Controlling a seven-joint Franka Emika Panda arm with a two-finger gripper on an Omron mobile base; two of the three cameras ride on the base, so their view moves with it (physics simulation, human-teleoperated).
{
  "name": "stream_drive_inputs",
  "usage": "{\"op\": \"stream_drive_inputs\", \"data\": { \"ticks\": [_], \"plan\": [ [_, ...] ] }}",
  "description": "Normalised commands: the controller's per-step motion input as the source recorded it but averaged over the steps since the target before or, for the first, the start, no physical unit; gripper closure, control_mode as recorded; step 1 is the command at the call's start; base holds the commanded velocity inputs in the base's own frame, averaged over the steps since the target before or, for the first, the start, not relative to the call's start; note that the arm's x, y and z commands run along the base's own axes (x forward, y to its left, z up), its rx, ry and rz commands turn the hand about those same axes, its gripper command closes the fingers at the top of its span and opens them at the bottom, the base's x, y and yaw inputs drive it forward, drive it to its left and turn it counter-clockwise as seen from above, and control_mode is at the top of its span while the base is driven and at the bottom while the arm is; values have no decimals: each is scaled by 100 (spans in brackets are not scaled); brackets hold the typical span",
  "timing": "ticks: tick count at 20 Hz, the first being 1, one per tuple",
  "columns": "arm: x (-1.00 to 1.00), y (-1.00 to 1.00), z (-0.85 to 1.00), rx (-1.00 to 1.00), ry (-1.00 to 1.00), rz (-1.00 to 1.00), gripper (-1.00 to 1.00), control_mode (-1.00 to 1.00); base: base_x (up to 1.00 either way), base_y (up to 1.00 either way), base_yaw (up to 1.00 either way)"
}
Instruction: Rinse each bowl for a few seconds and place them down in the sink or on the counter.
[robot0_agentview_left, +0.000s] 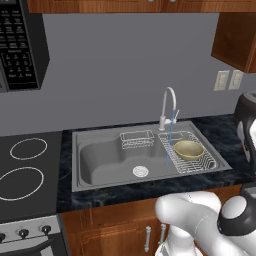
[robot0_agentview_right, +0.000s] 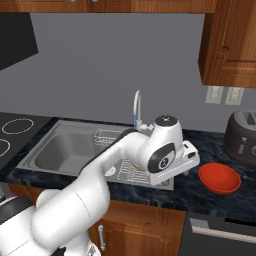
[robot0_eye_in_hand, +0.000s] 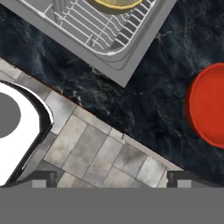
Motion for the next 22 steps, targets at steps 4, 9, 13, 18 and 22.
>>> {"op": "stream_drive_inputs", "data": {
  "ticks": [4,9,13,18,22],
  "plan": [
    [19,-9,-8,0,0,0,-100,-100,0,0,0],
    [17,-8,-11,0,0,0,-100,-100,0,0,0],
    [22,-3,-15,0,0,0,-100,-100,0,0,0],
    [21,-7,-14,0,0,0,-100,-100,0,0,0],
    [11,-9,-5,0,0,0,-100,-100,0,0,0]
  ]
}}
